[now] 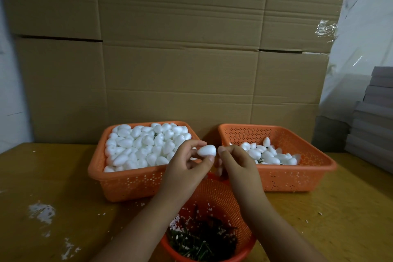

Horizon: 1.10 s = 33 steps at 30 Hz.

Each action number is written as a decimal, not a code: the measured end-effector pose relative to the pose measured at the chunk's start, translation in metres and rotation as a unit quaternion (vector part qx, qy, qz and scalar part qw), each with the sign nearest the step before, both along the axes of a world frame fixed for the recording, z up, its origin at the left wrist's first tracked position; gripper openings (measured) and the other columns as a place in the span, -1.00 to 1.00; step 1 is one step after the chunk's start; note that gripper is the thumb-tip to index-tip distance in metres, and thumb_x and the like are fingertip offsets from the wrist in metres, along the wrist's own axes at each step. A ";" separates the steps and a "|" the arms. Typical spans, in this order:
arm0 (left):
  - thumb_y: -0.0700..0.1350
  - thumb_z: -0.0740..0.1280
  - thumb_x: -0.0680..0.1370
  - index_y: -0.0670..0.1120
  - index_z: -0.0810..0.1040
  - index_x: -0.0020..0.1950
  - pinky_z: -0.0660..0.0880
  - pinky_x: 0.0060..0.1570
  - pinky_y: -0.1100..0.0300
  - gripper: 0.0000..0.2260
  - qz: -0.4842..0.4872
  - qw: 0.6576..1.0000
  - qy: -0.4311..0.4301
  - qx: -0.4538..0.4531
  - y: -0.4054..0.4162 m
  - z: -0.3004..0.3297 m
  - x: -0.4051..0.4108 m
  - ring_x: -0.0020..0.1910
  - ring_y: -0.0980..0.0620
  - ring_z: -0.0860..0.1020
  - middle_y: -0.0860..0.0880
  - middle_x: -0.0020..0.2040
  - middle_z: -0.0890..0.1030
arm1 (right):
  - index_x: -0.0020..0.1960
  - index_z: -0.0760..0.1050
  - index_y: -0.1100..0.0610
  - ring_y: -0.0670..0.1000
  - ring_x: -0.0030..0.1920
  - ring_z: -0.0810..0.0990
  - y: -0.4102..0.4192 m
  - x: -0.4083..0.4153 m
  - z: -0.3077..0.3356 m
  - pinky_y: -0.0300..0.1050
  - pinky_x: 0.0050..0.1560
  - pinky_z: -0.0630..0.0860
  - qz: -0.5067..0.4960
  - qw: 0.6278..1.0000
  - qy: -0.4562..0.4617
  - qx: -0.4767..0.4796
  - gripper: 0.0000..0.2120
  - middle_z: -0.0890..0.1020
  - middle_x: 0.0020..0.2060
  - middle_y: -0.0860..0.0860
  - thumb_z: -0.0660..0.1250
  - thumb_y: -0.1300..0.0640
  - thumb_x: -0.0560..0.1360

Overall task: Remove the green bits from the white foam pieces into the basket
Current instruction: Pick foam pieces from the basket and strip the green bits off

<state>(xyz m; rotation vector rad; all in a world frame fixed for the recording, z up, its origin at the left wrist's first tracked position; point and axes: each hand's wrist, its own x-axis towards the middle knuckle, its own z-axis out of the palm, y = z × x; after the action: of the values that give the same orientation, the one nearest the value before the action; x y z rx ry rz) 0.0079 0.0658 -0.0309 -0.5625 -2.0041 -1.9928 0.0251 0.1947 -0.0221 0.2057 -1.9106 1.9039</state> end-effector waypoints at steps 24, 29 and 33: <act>-0.04 0.44 0.51 0.14 0.59 -0.05 0.53 -0.06 0.27 -0.91 0.037 0.996 0.033 -0.078 0.000 -0.003 -0.004 -0.09 0.20 0.62 0.23 -0.08 0.65 | -0.11 0.64 0.01 -0.22 -0.12 0.60 -0.002 0.003 0.000 -0.44 -0.14 0.45 -0.065 0.995 0.047 0.058 -0.84 0.67 -0.18 -0.09 0.31 0.16 0.57; 0.13 0.42 0.44 0.17 0.58 -0.01 0.57 0.00 0.15 -0.84 0.039 0.993 0.028 -0.104 -0.001 -0.006 -0.006 -0.07 0.22 0.62 0.22 -0.07 0.66 | 0.04 0.64 -0.10 -0.19 0.13 0.51 -0.006 0.004 -0.002 -0.22 0.16 0.45 -0.063 0.981 0.094 0.159 -0.80 0.56 0.00 -0.16 0.30 0.14 0.58; 0.09 0.33 0.39 0.13 0.58 0.05 0.59 0.03 0.00 -0.74 0.049 0.991 0.034 -0.124 -0.002 -0.008 -0.007 -0.05 0.22 0.63 0.16 -0.10 0.68 | 0.27 0.57 -0.05 -0.18 0.25 0.41 -0.013 0.004 -0.006 -0.33 0.26 0.30 -0.065 0.941 0.143 0.300 -0.67 0.52 0.15 -0.18 0.24 0.00 0.54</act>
<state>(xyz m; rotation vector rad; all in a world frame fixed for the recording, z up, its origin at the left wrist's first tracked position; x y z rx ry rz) 0.0007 0.0638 -0.0389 -0.5645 -2.2059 -1.6586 0.0293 0.1812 -0.0283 0.4943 -2.1726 1.0881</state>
